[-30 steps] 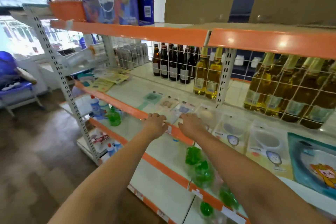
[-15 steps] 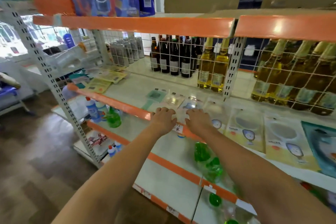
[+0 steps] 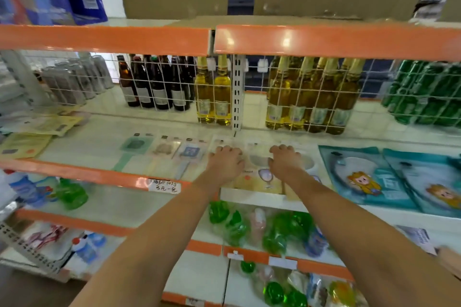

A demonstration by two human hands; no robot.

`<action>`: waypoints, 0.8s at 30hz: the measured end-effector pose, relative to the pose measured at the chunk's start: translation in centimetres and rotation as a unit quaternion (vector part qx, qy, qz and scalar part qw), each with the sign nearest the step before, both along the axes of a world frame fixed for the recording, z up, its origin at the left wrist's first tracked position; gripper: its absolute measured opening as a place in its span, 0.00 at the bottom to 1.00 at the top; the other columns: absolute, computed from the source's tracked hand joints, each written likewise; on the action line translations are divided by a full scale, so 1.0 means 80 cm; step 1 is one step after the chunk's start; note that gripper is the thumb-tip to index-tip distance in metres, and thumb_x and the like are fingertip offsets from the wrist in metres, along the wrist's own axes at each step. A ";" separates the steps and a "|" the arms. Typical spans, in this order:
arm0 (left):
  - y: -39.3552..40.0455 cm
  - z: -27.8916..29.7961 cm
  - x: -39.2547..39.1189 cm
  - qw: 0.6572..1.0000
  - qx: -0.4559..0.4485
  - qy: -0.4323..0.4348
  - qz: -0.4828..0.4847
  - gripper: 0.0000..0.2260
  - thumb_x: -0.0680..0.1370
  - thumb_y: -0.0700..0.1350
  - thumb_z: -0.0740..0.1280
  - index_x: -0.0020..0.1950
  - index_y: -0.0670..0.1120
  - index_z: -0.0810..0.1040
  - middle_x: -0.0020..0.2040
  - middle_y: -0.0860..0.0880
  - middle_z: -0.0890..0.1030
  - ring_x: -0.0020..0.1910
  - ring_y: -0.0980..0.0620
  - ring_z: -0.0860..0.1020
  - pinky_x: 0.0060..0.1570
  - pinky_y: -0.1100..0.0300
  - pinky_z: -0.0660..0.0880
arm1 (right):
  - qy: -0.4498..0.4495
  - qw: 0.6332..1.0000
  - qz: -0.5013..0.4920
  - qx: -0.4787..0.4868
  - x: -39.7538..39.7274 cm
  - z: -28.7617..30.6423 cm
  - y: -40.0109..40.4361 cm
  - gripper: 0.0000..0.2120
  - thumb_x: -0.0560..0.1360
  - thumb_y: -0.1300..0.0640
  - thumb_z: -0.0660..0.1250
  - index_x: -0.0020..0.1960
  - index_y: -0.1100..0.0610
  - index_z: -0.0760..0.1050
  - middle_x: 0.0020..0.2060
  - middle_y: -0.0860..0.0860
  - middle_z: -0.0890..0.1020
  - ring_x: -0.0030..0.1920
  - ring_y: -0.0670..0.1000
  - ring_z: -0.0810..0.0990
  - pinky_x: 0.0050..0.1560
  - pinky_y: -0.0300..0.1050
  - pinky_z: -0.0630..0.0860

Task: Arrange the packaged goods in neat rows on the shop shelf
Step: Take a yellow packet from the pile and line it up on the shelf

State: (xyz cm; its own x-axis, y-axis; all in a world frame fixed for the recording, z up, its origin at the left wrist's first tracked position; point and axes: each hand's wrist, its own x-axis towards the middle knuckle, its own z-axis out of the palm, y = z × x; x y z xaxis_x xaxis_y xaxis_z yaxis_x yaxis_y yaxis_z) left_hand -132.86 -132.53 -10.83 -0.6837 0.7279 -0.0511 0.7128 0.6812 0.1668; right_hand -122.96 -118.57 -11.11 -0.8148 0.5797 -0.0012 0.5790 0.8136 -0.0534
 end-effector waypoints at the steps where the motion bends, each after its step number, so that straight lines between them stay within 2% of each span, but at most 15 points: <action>1: 0.014 0.001 0.004 1.000 0.000 -0.004 -0.007 0.18 0.80 0.51 0.56 0.70 0.50 0.67 0.69 0.45 0.68 0.68 0.43 0.64 0.63 0.48 0.64 | 0.004 1.000 -0.012 -0.001 0.009 0.000 0.012 0.19 0.81 0.53 0.53 0.70 0.56 0.64 0.67 0.56 0.70 0.67 0.57 0.66 0.63 0.51 0.66; 6: 0.072 -0.001 0.026 1.000 0.013 -0.009 -0.024 0.18 0.80 0.52 0.56 0.70 0.51 0.68 0.69 0.46 0.68 0.68 0.44 0.65 0.63 0.48 0.65 | 0.022 0.999 -0.046 -0.008 0.045 0.001 0.068 0.19 0.81 0.53 0.53 0.70 0.56 0.64 0.66 0.56 0.70 0.67 0.57 0.66 0.64 0.51 0.67; 13: 0.127 -0.021 0.052 0.998 -0.044 -0.001 -0.047 0.18 0.81 0.53 0.54 0.66 0.47 0.72 0.67 0.44 0.70 0.66 0.43 0.66 0.61 0.47 0.67 | 0.017 0.994 -0.107 -0.032 0.093 -0.015 0.121 0.19 0.80 0.53 0.54 0.70 0.58 0.65 0.68 0.58 0.69 0.68 0.57 0.66 0.65 0.52 0.66; 20: 0.153 -0.036 0.052 0.998 -0.043 -0.021 -0.030 0.17 0.81 0.51 0.55 0.63 0.45 0.75 0.63 0.43 0.71 0.64 0.43 0.67 0.60 0.48 0.66 | 0.043 0.983 -0.169 -0.066 0.104 -0.026 0.139 0.16 0.79 0.56 0.55 0.64 0.61 0.70 0.61 0.58 0.75 0.61 0.58 0.73 0.59 0.50 0.70; 24: 0.164 -0.039 0.044 0.999 -0.034 -0.037 -0.001 0.18 0.81 0.51 0.56 0.62 0.42 0.75 0.62 0.42 0.71 0.64 0.43 0.68 0.60 0.49 0.67 | 0.054 0.971 -0.188 -0.135 0.097 -0.031 0.142 0.13 0.78 0.56 0.56 0.58 0.61 0.73 0.55 0.58 0.78 0.55 0.57 0.77 0.53 0.47 0.72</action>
